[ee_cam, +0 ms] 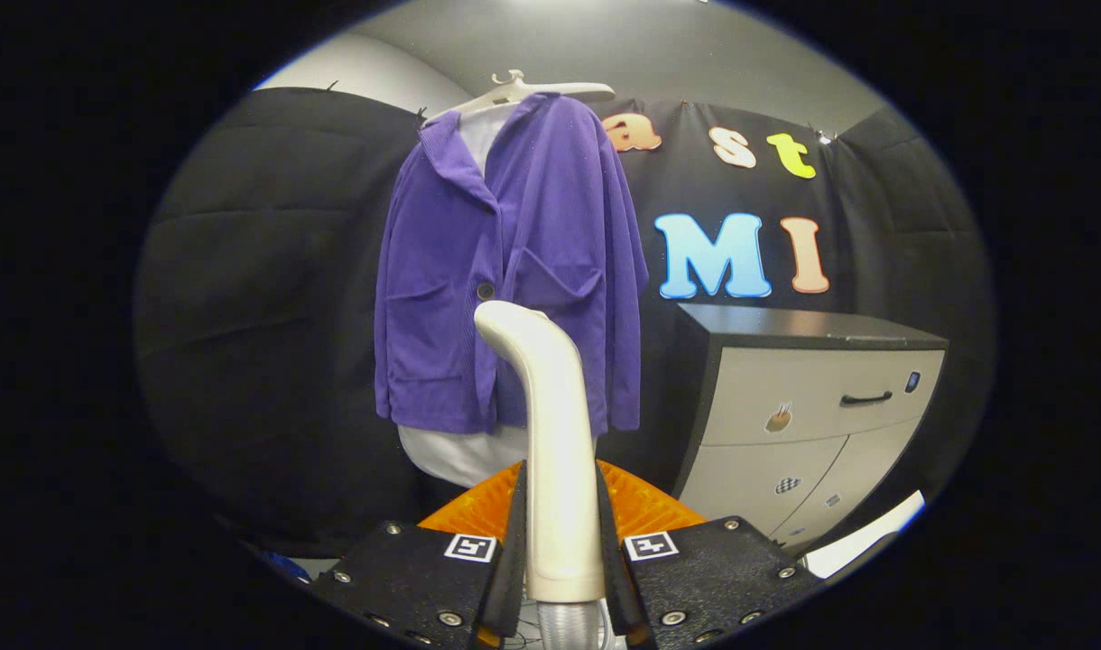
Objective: Iron the clothes twice with a garment steamer, once on the left side and once on the right side.
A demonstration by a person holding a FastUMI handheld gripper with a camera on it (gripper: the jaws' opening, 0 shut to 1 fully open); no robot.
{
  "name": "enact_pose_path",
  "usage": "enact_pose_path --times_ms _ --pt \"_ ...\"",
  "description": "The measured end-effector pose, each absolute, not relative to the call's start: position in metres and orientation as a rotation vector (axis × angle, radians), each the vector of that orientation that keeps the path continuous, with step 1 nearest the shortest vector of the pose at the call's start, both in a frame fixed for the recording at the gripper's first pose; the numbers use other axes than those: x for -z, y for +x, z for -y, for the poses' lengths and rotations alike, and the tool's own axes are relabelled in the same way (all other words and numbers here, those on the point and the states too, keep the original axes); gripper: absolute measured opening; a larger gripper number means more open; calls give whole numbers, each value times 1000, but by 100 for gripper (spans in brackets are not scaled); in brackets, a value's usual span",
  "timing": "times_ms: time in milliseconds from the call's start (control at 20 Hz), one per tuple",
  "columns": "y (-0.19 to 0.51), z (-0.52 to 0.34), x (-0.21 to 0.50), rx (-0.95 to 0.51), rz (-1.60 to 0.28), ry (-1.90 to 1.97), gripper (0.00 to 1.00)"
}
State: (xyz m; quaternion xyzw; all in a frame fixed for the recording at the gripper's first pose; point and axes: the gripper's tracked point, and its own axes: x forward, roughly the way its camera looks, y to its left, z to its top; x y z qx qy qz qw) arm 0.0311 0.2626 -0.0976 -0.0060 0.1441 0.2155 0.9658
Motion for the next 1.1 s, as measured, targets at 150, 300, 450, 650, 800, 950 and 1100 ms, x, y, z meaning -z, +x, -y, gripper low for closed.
enact_pose_path --times_ms 150,300,450,650,800,950,1100 --pt "35 -273 54 -456 -218 -2 37" --pt "47 -286 17 -475 -155 9 37" --pt "58 -302 -20 -490 -91 23 37" --pt "74 -326 -67 -510 -4 43 37" --pt "86 -344 -96 -520 54 59 37" --pt "95 -363 -124 -528 91 79 37" --pt "104 -384 -145 -542 120 87 37"
